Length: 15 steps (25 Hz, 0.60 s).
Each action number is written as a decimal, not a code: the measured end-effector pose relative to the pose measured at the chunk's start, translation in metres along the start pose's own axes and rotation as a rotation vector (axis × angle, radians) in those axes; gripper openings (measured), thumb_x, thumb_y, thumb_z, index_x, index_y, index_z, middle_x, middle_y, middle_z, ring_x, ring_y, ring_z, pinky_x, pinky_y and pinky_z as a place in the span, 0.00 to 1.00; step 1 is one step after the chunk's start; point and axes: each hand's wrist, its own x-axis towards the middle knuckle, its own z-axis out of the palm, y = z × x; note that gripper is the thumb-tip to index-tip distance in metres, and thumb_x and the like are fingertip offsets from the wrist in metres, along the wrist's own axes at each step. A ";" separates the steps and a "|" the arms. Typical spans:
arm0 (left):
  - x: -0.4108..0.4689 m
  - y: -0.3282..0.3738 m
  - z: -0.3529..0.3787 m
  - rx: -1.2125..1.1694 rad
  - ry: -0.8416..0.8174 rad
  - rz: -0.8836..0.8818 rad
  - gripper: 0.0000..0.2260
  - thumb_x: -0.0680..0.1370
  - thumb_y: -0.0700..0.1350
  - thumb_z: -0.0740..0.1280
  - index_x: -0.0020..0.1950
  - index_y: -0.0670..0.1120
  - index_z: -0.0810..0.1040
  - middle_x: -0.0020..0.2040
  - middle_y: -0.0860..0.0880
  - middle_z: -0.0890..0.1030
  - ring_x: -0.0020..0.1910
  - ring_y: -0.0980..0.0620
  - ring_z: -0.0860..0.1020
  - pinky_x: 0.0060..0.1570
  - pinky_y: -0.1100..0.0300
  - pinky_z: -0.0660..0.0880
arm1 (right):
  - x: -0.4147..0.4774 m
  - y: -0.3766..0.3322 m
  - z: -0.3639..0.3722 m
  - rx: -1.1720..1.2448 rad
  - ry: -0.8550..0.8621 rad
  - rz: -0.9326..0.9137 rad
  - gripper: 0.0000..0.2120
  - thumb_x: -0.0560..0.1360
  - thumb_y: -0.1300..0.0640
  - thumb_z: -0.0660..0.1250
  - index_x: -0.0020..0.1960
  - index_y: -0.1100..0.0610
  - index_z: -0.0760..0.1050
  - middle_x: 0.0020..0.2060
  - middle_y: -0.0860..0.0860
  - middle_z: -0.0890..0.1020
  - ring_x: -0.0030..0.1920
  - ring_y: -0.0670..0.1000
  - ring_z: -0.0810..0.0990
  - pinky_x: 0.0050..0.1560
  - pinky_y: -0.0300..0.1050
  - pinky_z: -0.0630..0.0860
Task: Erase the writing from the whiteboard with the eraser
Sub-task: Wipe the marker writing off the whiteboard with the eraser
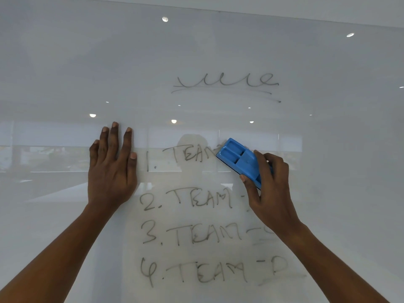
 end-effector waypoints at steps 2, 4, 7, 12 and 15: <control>0.000 0.000 -0.001 -0.004 0.001 -0.008 0.27 0.87 0.52 0.48 0.86 0.48 0.52 0.87 0.45 0.50 0.86 0.44 0.48 0.84 0.43 0.49 | 0.001 0.002 0.000 0.017 -0.034 -0.013 0.27 0.81 0.52 0.66 0.76 0.61 0.65 0.65 0.57 0.68 0.65 0.56 0.70 0.61 0.56 0.79; 0.000 0.000 -0.001 -0.008 0.005 -0.008 0.27 0.87 0.52 0.49 0.86 0.48 0.52 0.87 0.45 0.50 0.86 0.44 0.48 0.84 0.43 0.49 | -0.001 0.003 0.002 0.016 -0.058 -0.048 0.26 0.81 0.52 0.65 0.76 0.61 0.66 0.66 0.56 0.68 0.65 0.57 0.70 0.61 0.57 0.79; 0.000 0.001 -0.001 -0.017 0.006 -0.012 0.27 0.87 0.52 0.49 0.86 0.48 0.53 0.87 0.45 0.50 0.86 0.45 0.48 0.84 0.43 0.49 | -0.004 0.004 0.005 -0.046 -0.059 -0.091 0.24 0.83 0.50 0.62 0.75 0.61 0.67 0.66 0.55 0.68 0.65 0.57 0.71 0.64 0.56 0.78; -0.001 0.001 -0.001 -0.016 0.015 -0.009 0.27 0.87 0.52 0.49 0.86 0.48 0.53 0.87 0.45 0.51 0.86 0.45 0.48 0.84 0.44 0.48 | 0.013 0.013 -0.002 -0.236 -0.034 -0.232 0.26 0.81 0.51 0.64 0.73 0.65 0.69 0.62 0.62 0.75 0.60 0.61 0.75 0.59 0.57 0.78; 0.000 0.000 -0.001 -0.010 0.023 -0.005 0.27 0.87 0.51 0.49 0.86 0.48 0.54 0.87 0.44 0.51 0.86 0.44 0.48 0.83 0.45 0.48 | 0.053 0.029 -0.009 -0.305 0.019 -0.271 0.27 0.81 0.51 0.65 0.74 0.67 0.69 0.60 0.65 0.75 0.55 0.64 0.75 0.54 0.59 0.78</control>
